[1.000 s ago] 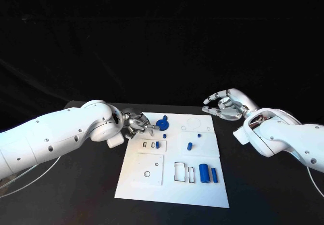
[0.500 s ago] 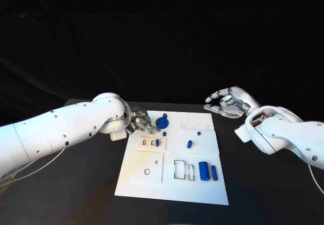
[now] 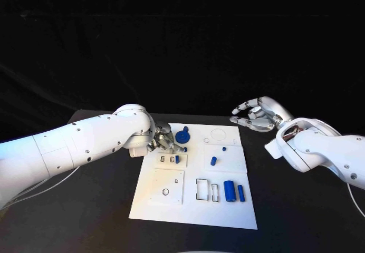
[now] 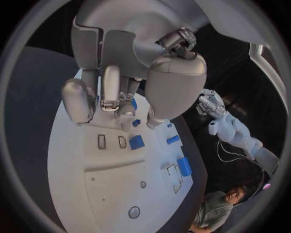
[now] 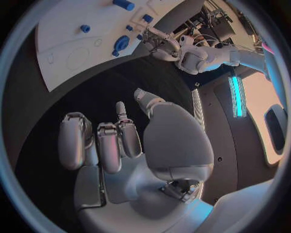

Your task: Assemble the parts on the task board

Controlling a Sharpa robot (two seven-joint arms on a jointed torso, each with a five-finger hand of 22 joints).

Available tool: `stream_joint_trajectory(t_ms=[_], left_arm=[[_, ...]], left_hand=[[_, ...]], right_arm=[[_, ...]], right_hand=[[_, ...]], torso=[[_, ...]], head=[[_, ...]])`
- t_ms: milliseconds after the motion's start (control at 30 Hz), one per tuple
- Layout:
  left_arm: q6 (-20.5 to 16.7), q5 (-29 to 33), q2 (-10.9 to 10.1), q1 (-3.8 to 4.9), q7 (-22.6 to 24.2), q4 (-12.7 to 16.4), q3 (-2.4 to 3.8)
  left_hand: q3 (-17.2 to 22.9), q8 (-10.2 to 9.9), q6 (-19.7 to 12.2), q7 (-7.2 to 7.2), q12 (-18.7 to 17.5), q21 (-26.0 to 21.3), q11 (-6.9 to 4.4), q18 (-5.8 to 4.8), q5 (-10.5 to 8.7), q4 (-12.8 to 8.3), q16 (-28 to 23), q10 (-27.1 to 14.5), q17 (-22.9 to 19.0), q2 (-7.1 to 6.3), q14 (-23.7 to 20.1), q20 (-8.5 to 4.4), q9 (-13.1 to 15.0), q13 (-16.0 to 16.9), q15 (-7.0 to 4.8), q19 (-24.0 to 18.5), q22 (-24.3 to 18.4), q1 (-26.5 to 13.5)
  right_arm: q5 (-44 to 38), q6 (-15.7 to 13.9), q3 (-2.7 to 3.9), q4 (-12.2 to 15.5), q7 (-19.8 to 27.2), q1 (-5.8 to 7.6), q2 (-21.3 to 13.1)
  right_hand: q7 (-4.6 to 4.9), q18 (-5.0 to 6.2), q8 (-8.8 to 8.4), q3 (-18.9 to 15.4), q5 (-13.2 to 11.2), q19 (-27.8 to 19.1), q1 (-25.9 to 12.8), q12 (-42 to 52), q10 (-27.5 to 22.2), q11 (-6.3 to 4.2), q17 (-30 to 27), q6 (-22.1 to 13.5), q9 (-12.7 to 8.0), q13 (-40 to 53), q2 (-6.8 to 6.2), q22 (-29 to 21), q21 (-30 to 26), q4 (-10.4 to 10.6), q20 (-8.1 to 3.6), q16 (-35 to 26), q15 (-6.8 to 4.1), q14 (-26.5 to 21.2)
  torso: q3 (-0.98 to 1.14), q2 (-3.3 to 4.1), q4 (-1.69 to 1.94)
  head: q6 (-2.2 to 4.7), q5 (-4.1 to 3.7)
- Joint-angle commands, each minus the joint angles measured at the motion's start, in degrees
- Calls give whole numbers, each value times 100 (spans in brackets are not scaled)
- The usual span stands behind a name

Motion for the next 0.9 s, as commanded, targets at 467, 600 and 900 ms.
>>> stream_joint_trajectory(t_ms=[467,600,900], left_arm=[[384,53,153,-2,-53,-100,-43],[433,64,156,-3,-55,-105,-48],[523,75,158,-4,-60,-108,-57]], left_hand=[[-17,85,17,-43,34,41,-29,-101,-16,-31,18,13,1506,23,606,-16,53,-1,-41,64,55,52],[20,121,22,-54,43,44,-38,-102,-16,-31,18,14,1506,30,606,-20,80,4,-48,66,63,136],[87,159,22,-65,54,51,-49,-105,-13,-33,18,16,1506,38,606,-24,115,9,-57,70,79,245]], right_arm=[[-39,112,-9,-45,-54,-1,59],[-36,122,-13,-57,-60,-4,70],[-33,134,-17,-70,-76,-6,82]], right_hand=[[-1,78,42,-53,64,-72,0,-44,-33,-10,700,1,18,500,-49,284,-79,38,-12,-52,-12,420],[-1,78,42,-53,64,-72,0,-44,-33,-10,700,1,18,500,-49,284,-79,38,-12,-52,-12,420],[-2,82,46,-58,76,-81,-8,-48,-36,-11,680,0,22,496,-45,271,-95,50,-12,-60,-13,415]], torso=[[7,-6,-1],[9,-5,1],[10,-8,0]], head=[[-23,-48],[-26,-50],[-28,-48]])
